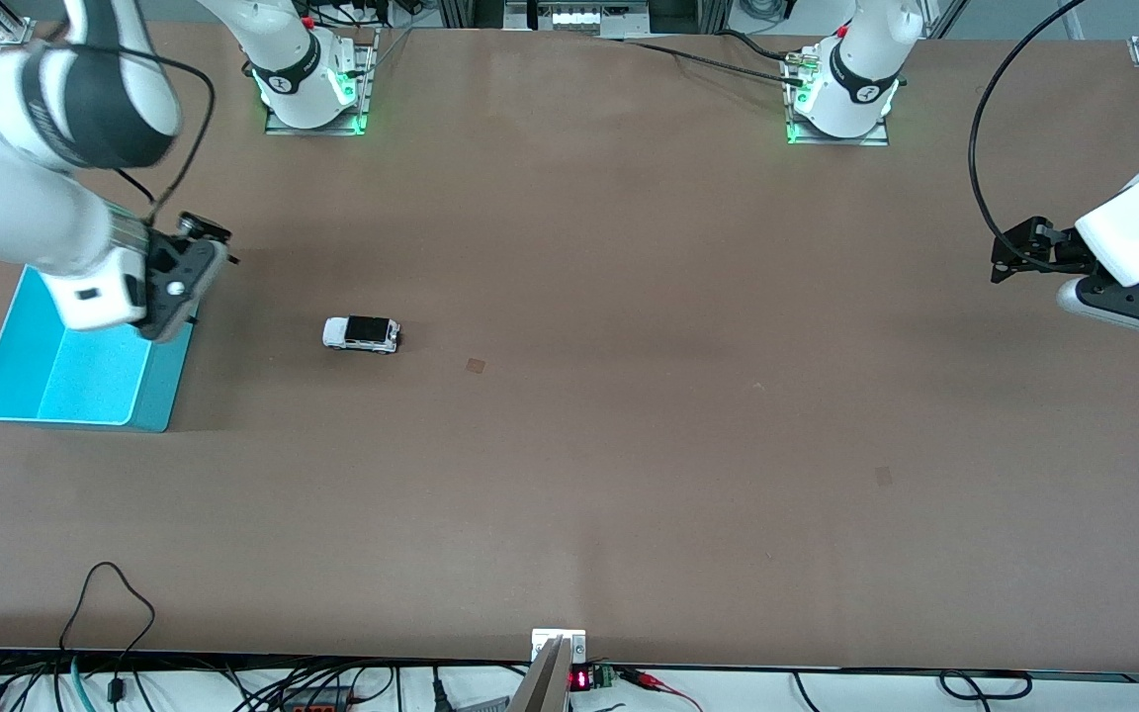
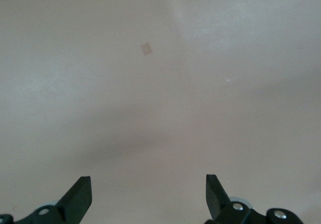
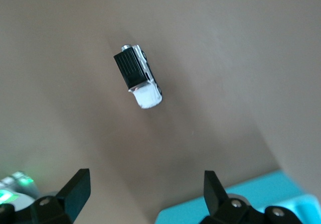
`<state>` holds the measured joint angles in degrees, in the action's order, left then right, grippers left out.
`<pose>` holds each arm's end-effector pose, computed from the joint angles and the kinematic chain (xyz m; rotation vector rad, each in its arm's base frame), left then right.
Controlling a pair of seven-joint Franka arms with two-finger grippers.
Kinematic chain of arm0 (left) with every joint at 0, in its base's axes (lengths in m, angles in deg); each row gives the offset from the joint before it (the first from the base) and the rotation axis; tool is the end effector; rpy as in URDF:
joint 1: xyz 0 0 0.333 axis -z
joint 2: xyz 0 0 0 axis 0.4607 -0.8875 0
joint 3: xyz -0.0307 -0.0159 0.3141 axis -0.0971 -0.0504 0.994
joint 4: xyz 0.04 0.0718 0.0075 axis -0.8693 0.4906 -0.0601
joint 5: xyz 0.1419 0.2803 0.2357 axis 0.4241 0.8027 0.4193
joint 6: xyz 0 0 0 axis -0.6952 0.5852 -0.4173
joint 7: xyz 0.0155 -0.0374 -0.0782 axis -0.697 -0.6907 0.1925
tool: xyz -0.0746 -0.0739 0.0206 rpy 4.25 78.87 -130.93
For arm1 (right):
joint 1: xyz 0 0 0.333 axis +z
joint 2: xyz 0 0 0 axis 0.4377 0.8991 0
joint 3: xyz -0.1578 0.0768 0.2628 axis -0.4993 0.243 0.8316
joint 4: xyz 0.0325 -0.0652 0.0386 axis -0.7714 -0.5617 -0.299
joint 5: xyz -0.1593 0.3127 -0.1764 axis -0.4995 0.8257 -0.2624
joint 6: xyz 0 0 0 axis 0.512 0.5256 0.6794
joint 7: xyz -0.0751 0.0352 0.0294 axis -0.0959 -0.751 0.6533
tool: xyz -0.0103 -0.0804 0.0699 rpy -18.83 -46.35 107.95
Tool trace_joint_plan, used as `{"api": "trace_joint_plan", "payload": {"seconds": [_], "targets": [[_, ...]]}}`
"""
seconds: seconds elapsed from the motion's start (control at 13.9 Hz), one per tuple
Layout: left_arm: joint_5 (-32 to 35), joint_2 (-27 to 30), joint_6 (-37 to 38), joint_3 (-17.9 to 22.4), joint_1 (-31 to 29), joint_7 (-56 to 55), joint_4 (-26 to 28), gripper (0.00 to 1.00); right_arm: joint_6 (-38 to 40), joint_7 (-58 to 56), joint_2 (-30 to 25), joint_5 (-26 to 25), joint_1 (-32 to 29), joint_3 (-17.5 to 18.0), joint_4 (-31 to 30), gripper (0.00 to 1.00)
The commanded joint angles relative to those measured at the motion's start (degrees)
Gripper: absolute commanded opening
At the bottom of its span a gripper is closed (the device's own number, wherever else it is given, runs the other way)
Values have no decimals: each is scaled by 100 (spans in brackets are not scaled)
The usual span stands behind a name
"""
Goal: Wind and store white jeep toy
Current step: 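Reach the right gripper to the jeep while the left gripper withdraws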
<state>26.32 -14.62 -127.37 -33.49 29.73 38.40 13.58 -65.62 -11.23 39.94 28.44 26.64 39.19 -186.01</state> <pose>0.5933 -0.0204 0.5867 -3.0674 0.4465 0.1333 0.5655 0.0731 0.4287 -2.5700 -1.6249 0.1655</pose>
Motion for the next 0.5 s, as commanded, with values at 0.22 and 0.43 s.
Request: {"api": "trace_joint_plan", "payload": {"seconds": [0.22, 0.43], "targets": [[69, 628, -845, -58, -54, -9, 938, 100, -2440, -1220, 37, 90, 739, -2, -1713, 100], [68, 737, -877, -41, -45, 8, 970, 100, -2995, -1220, 476, 90, 907, 6, -1759, 100]]}}
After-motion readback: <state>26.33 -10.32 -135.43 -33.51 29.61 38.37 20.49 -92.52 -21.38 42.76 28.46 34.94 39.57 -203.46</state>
